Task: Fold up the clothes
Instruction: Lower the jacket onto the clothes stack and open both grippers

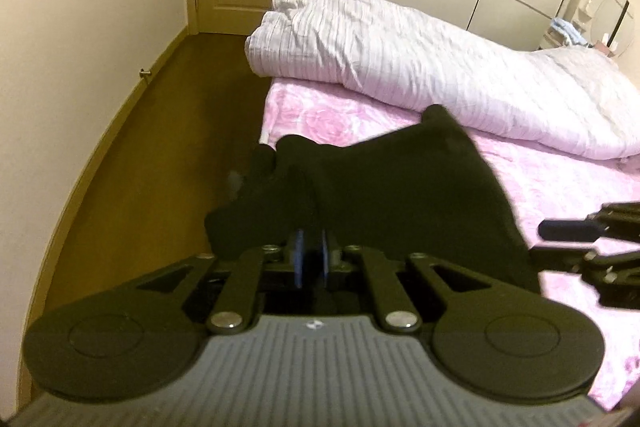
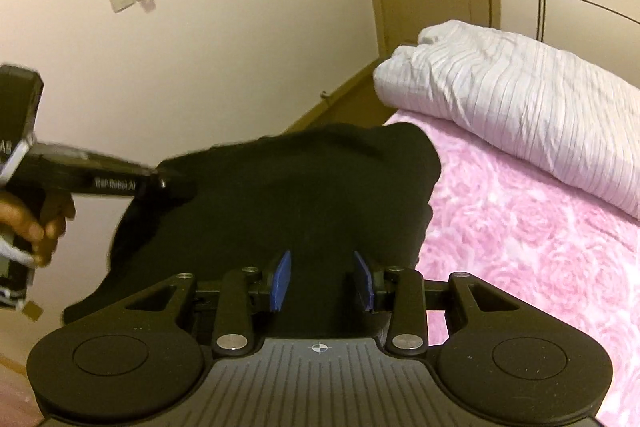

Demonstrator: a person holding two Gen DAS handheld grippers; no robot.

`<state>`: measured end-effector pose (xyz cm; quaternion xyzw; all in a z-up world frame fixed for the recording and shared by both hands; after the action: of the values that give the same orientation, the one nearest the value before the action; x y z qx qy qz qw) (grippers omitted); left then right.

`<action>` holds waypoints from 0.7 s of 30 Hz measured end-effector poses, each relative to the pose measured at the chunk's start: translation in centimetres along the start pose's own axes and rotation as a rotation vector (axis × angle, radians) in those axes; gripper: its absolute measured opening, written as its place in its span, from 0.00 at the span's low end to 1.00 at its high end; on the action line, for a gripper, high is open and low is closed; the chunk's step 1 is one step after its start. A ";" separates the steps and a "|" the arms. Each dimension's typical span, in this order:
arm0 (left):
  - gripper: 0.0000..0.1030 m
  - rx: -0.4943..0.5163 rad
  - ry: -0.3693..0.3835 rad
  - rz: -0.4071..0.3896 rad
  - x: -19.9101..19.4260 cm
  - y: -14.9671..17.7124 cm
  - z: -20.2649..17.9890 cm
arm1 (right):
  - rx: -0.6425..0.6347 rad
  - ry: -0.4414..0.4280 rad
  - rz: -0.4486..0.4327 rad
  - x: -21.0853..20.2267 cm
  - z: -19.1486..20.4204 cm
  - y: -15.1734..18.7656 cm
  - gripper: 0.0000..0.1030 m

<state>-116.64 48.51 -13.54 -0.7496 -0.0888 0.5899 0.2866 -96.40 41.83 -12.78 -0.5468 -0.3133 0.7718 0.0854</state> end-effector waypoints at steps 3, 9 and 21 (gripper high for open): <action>0.07 -0.015 0.019 0.033 -2.1 2.4 -1.7 | -0.044 -0.010 0.028 -1.5 1.7 1.5 0.37; 0.13 -0.129 -0.038 0.140 -0.8 7.0 -2.0 | -0.097 0.002 0.137 1.2 3.6 4.4 0.37; 0.17 -0.242 -0.137 0.164 -9.0 11.9 -7.1 | 0.016 -0.060 0.074 -5.4 4.7 7.4 0.46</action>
<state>-115.02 32.21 -11.41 -0.7413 -0.1170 0.6462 0.1384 -96.99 31.63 -11.84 -0.5338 -0.2893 0.7929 0.0518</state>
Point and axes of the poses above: each gripper's, at about its wrist camera, not at the fingertips, and x roughly the way its jaws point, z to its left, y to its underside, the point moved 5 cm from there along x, roughly the way its jaws point, and after that the axes turned 9 degrees about z, right-handed, at the moved point
